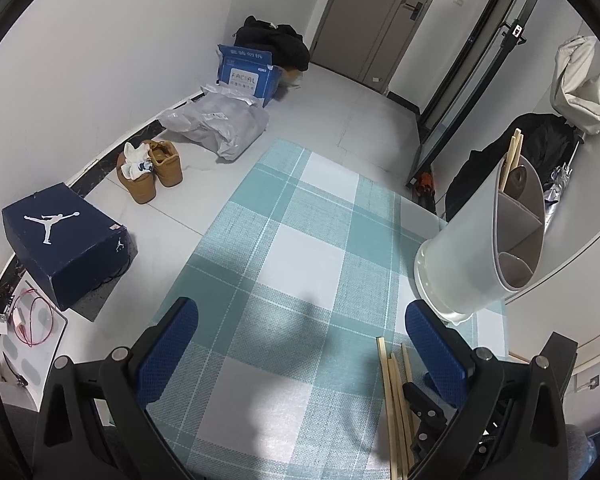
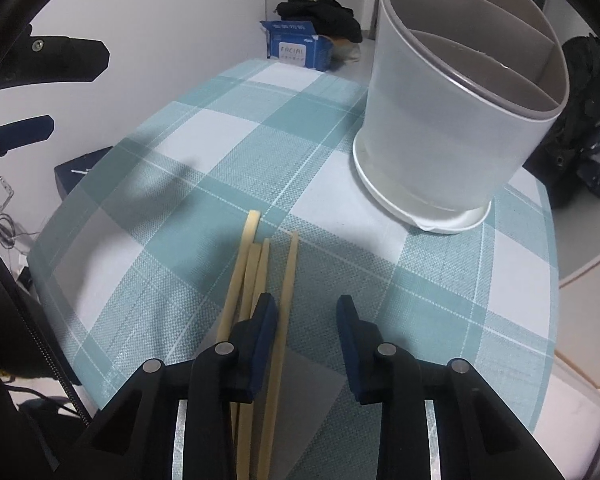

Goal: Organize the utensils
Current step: 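Close right tool on one wooden chopstick while left tool grasps another, then lift both held chopsticks up toward the white holder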

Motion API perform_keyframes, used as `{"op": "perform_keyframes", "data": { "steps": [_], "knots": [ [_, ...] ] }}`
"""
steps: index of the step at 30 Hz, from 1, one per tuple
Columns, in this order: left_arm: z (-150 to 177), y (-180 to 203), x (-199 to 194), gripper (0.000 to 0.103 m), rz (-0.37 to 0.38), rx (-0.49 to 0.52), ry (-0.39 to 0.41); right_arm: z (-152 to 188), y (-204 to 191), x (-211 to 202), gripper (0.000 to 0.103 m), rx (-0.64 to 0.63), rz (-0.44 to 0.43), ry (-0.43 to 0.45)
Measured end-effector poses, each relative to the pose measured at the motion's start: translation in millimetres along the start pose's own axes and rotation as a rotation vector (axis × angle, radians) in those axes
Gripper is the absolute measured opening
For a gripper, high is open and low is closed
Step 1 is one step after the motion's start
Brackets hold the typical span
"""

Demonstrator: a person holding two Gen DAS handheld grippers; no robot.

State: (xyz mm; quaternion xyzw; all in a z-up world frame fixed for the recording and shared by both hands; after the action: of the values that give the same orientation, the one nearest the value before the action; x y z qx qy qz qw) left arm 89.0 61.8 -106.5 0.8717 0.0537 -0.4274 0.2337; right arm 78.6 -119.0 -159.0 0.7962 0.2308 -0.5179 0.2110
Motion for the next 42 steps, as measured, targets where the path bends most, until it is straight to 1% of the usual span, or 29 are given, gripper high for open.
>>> {"op": "perform_keyframes", "data": {
  "steps": [1, 2, 3, 7, 11, 15, 19, 21, 22, 23, 26, 28, 29, 30, 33, 35, 37, 39, 42],
  "knots": [
    [-1, -1, -1, 0.102, -0.002, 0.001, 0.006, -1, 0, 1, 0.02, 0.0, -0.009, 0.0],
    [-1, -1, -2, 0.102, -0.005, 0.003, 0.01, -1, -1, 1, 0.01, -0.011, -0.013, -0.003],
    [-1, -2, -3, 0.102, -0.006, 0.006, 0.013, -1, -1, 1, 0.005, -0.021, -0.015, -0.01],
    [-2, -4, -4, 0.102, 0.005, -0.009, 0.006, 6, 4, -3, 0.005, -0.08, -0.017, -0.066],
    [-2, -4, -5, 0.102, 0.012, -0.021, 0.004, 20, 21, -11, 0.005, -0.052, -0.053, -0.136],
    [-2, -4, -6, 0.102, 0.014, -0.023, 0.007, 30, 31, -16, 0.005, 0.015, -0.099, -0.155],
    [3, -4, -2, 0.102, -0.005, -0.014, -0.009, 28, 32, -15, 0.007, 0.022, -0.1, -0.152],
    [10, -5, 3, 0.102, -0.018, -0.006, -0.037, 23, 31, -12, 0.015, 0.012, -0.098, -0.146],
    [15, -4, 5, 0.102, -0.02, 0.012, -0.056, 20, 30, -11, 0.017, 0.004, -0.096, -0.14],
    [18, -3, 7, 0.102, -0.027, 0.031, -0.065, 17, 29, -8, 0.019, -0.006, -0.088, -0.138],
    [23, -4, 5, 0.102, -0.064, 0.073, -0.044, 8, 25, -3, 0.019, -0.045, -0.066, -0.135],
    [25, -5, 7, 0.102, -0.075, 0.082, -0.051, 4, 26, -1, 0.015, -0.057, -0.068, -0.13],
    [28, -6, 8, 0.102, -0.073, 0.083, -0.063, 1, 25, 0, 0.006, -0.066, -0.071, -0.123],
    [31, -6, 9, 0.102, -0.065, 0.083, -0.075, 1, 25, 1, 0.004, -0.065, -0.078, -0.116],
    [40, 0, 14, 0.102, -0.042, 0.088, -0.124, 1, 29, 3, 0.004, -0.021, -0.113, -0.072],
    [49, 8, 21, 0.102, -0.038, 0.115, -0.162, 1, 34, 2, 0.003, 0.034, -0.148, -0.055],
    [59, 17, 26, 0.102, -0.054, 0.159, -0.186, -1, 38, -1, 0.003, 0.092, -0.188, -0.032],
    [69, 27, 31, 0.102, -0.073, 0.209, -0.199, -8, 44, -8, 0.003, 0.129, -0.21, 0.015],
    [81, 34, 38, 0.102, -0.093, 0.237, -0.229, -15, 59, -24, 0.003, 0.191, -0.237, 0.097]
  ]
}}
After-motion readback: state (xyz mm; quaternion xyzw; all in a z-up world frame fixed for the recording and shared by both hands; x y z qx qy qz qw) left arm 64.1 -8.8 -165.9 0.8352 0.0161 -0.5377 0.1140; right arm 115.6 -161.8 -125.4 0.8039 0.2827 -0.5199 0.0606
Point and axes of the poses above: each gripper's, at about its wrist camera, not at the fingertips, and x roughly the way its jaws point, y to its right, z to its underside, the point moved 5 cm from there along x, roughly the way its jaws point, and after that the axes turned 6 degrees about -x, right-handed, at the moved point
